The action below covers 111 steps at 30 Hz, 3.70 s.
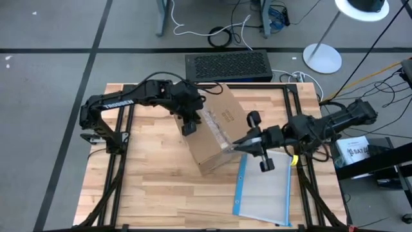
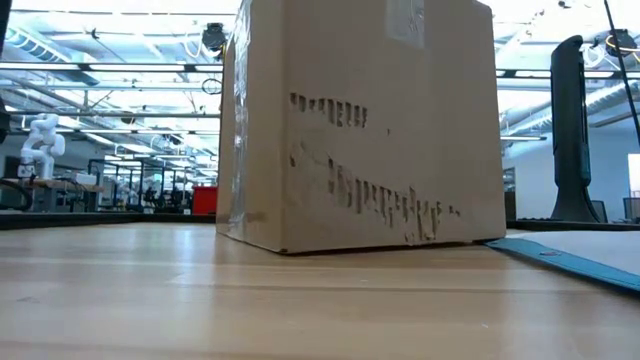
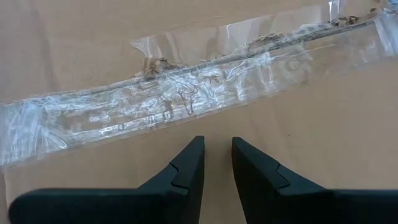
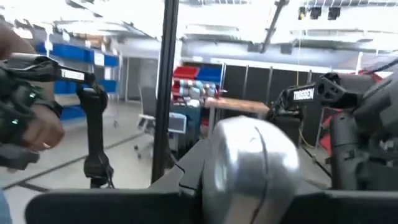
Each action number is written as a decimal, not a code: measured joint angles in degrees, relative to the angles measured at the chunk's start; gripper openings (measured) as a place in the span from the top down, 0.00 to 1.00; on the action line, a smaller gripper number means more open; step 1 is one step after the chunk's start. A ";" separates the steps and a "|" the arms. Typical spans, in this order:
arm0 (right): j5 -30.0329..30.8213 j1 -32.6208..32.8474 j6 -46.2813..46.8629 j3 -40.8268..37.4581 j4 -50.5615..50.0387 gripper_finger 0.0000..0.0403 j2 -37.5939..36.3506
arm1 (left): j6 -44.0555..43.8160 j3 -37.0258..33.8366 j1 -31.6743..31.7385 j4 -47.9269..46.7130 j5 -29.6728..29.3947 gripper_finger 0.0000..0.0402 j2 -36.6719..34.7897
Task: Unpack boxes
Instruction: Open the cardboard box using the gray cutter
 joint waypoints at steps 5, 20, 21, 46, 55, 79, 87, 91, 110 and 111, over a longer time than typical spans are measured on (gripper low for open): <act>-5.59 -1.89 0.55 -6.26 10.59 0.85 -0.17 | 0.02 -0.04 0.48 0.02 0.39 0.78 0.04; -15.27 -8.93 0.89 -7.77 10.79 0.85 4.05 | 0.00 -0.15 0.89 0.11 0.67 0.78 0.15; -15.37 -9.27 1.18 -7.77 10.77 0.85 4.24 | 0.02 -0.15 0.89 0.11 0.67 0.78 0.15; -15.34 -10.85 -1.01 -7.75 8.70 0.85 1.20 | 1.66 -5.25 0.37 2.95 0.52 0.78 0.04; -15.96 -10.85 -0.39 -7.75 9.53 0.85 1.55 | 1.68 -5.25 0.37 2.95 0.50 0.78 0.04; -14.74 -11.22 -0.71 -7.66 2.05 0.86 -0.32 | 3.63 -5.31 0.35 3.23 -0.08 0.78 0.04; -12.11 -11.52 -2.39 -7.66 -5.92 0.86 -5.66 | 3.65 -5.31 0.37 3.63 -0.66 0.78 0.20; -10.63 -11.54 -3.10 -7.69 -8.76 0.86 -7.71 | 3.68 -5.29 0.35 3.81 -0.73 0.78 0.89; -9.18 -11.63 -0.96 -7.66 -8.09 0.86 -6.14 | 3.46 11.46 -0.70 1.22 -11.59 0.78 1.60; -9.18 -11.64 -1.08 -7.66 -7.89 0.86 -6.08 | 3.31 12.26 -1.28 0.88 -11.99 0.78 1.62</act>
